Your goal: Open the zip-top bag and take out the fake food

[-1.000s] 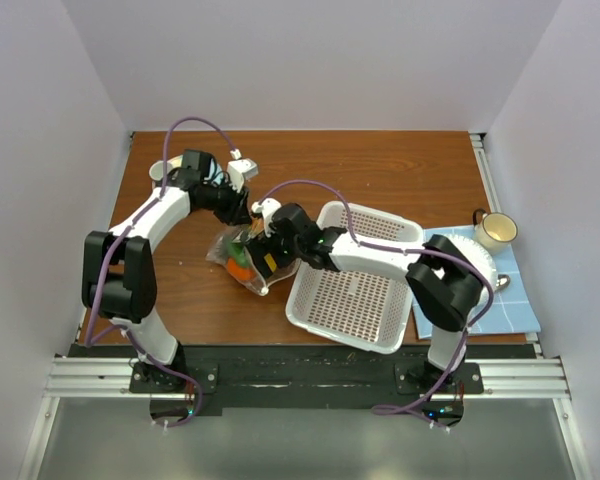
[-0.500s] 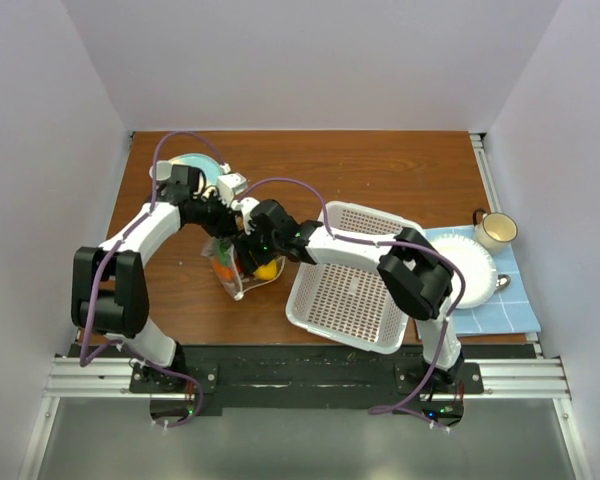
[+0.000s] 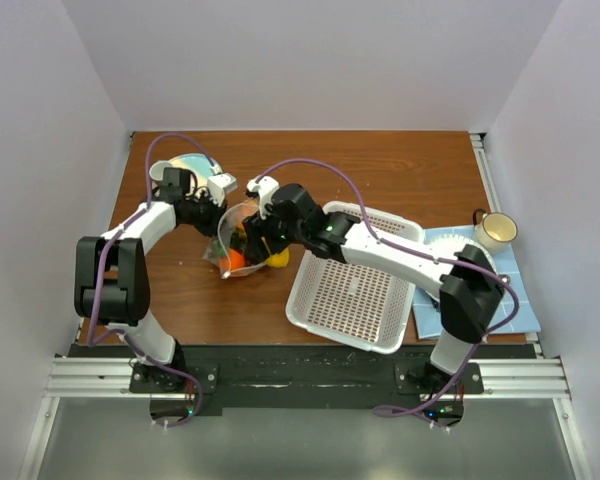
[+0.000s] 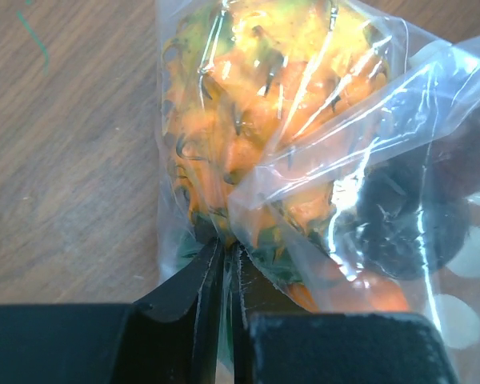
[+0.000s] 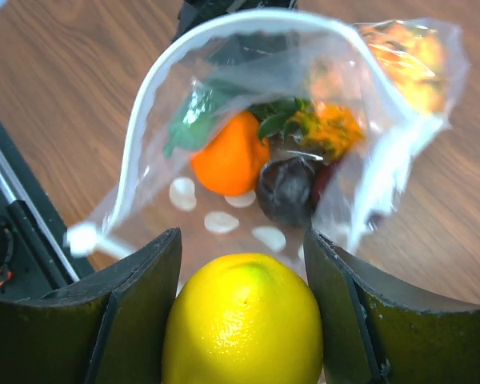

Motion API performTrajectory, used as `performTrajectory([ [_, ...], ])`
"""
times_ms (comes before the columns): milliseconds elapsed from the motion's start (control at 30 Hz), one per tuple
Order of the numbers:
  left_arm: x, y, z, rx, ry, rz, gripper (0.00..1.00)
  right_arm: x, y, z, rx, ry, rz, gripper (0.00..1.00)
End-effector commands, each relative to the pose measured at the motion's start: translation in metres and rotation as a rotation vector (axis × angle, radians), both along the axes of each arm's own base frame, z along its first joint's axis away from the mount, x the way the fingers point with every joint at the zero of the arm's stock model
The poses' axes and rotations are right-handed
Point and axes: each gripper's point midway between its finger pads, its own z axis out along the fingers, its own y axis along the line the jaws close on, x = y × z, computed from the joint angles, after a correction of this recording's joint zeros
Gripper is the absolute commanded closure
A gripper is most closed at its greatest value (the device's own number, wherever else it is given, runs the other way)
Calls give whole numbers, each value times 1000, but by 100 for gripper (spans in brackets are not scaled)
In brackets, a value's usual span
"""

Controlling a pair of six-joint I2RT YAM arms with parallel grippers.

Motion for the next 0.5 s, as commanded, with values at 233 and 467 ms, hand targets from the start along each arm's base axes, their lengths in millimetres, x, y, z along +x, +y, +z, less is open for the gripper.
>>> performTrajectory([
  [233,-22,19,-34,111,112,21,89,27,-140,13,-157,-179,-491,55],
  [467,2,1,37,-6,22,10,89,37,-128,38,-65,-185,-478,20],
])
